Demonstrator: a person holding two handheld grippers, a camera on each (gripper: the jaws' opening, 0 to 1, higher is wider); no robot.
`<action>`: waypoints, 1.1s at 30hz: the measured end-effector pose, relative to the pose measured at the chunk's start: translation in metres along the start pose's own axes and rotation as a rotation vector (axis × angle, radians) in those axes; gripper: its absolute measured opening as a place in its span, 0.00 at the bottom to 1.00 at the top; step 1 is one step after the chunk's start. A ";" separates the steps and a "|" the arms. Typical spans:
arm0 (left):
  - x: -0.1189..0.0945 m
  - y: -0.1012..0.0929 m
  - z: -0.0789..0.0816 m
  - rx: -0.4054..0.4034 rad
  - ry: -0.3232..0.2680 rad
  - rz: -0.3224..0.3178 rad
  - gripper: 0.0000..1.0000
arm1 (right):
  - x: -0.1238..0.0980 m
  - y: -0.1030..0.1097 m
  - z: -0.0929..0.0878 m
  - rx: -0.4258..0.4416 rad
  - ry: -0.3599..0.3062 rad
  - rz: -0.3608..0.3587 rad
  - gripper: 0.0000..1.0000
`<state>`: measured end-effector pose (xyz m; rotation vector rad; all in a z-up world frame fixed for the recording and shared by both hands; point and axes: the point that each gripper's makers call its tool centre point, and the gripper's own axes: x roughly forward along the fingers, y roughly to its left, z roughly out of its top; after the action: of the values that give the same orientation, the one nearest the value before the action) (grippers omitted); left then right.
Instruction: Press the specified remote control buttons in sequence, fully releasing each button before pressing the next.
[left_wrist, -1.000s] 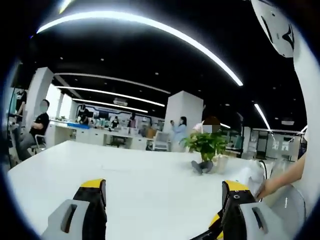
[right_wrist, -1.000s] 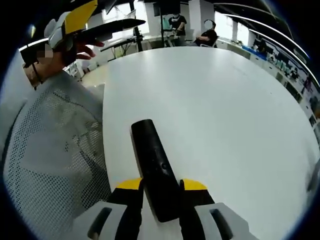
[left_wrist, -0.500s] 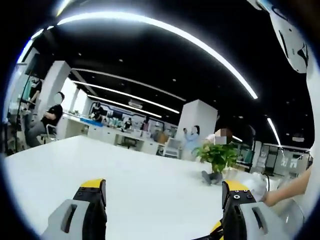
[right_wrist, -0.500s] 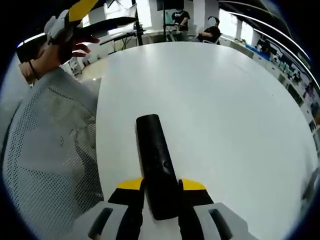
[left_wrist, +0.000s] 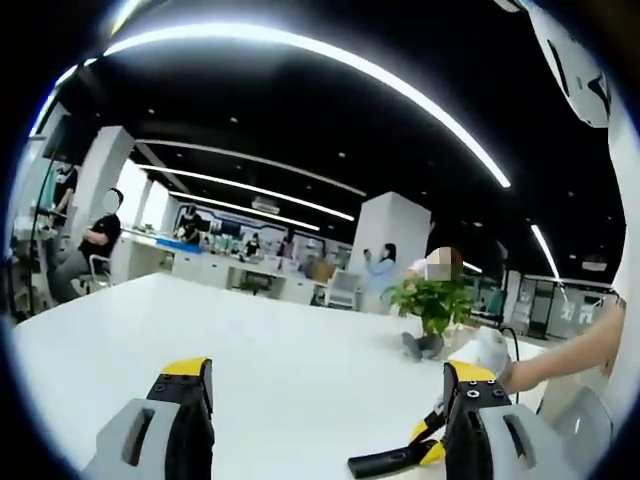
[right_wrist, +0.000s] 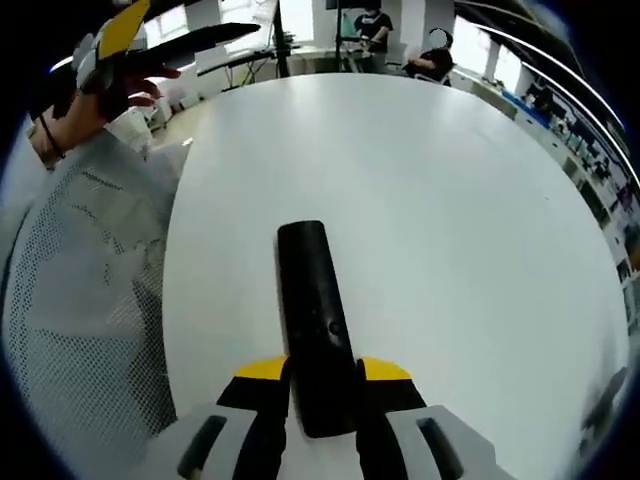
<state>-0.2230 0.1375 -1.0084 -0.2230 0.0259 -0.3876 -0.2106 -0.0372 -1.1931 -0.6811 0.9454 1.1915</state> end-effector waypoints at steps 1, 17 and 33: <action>-0.001 0.000 0.000 0.002 0.003 -0.003 0.99 | 0.000 -0.003 0.000 0.003 0.003 -0.001 0.23; 0.003 -0.011 -0.010 0.066 0.068 -0.027 1.00 | 0.005 -0.052 0.011 0.014 0.022 -0.004 0.23; 0.003 -0.009 -0.010 0.068 0.069 -0.016 0.99 | 0.008 -0.096 0.019 -0.008 0.071 -0.007 0.23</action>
<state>-0.2246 0.1259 -1.0157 -0.1429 0.0788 -0.4115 -0.1126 -0.0423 -1.1945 -0.7371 0.9970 1.1719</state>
